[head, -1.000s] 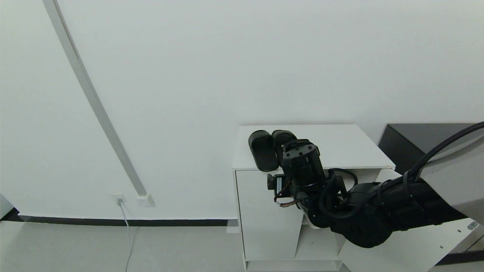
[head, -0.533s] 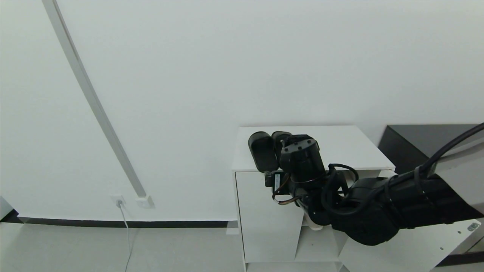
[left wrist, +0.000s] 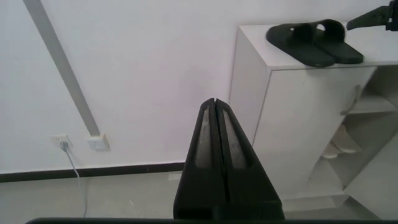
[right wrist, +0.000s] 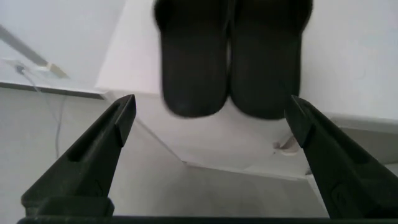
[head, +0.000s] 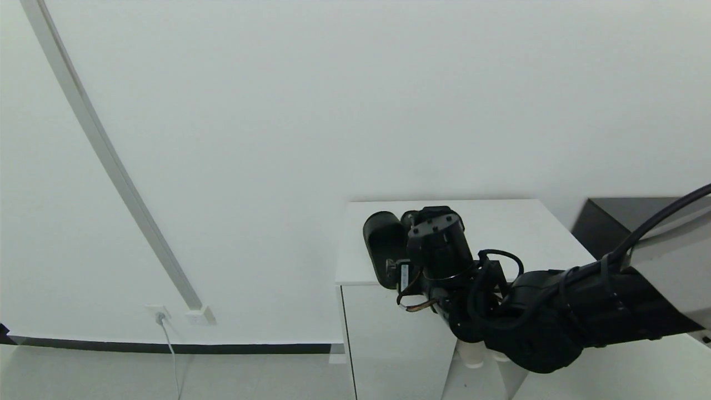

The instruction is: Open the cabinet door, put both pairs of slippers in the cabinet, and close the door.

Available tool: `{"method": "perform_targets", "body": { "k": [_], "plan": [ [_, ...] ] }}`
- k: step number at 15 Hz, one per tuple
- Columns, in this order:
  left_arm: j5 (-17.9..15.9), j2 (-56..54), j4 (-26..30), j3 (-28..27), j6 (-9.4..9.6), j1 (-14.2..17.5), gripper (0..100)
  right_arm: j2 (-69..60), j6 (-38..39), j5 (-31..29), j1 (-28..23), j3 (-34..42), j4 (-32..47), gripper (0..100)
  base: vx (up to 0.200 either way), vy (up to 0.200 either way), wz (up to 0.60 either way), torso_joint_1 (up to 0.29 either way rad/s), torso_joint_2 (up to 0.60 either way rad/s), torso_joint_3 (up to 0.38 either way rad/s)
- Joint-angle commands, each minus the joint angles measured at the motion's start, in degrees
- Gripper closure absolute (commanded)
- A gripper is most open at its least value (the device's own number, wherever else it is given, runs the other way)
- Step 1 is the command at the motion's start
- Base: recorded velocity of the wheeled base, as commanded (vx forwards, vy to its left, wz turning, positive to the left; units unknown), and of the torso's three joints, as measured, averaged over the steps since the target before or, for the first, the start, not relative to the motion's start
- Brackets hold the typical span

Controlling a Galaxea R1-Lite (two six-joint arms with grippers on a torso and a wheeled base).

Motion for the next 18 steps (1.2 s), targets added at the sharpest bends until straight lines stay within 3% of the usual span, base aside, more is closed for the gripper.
{"method": "perform_targets", "body": {
  "k": [1, 5, 18],
  "plan": [
    [0.0, 0.0, 0.0, 0.0, 0.02, 0.0, 100, 2.8, -0.2, -1.0, 0.0, 1.9, -2.9, 0, 0.0, 0.0, 0.0, 0.0, 0.0, 0.0],
    [0.0, 0.0, 0.0, 0.0, 0.02, 0.0, 100, 7.6, -1.2, -1.3, -1.1, 1.7, -9.1, 0, 0.0, 0.0, 0.0, 0.0, 0.0, 0.0],
    [0.0, 0.0, 0.0, 0.0, 0.02, 0.0, 100, 18.9, -6.4, -0.9, -5.4, -13.9, -9.8, 0, 0.0, 0.0, 0.0, 0.0, 0.0, 0.0]
  ]
}}
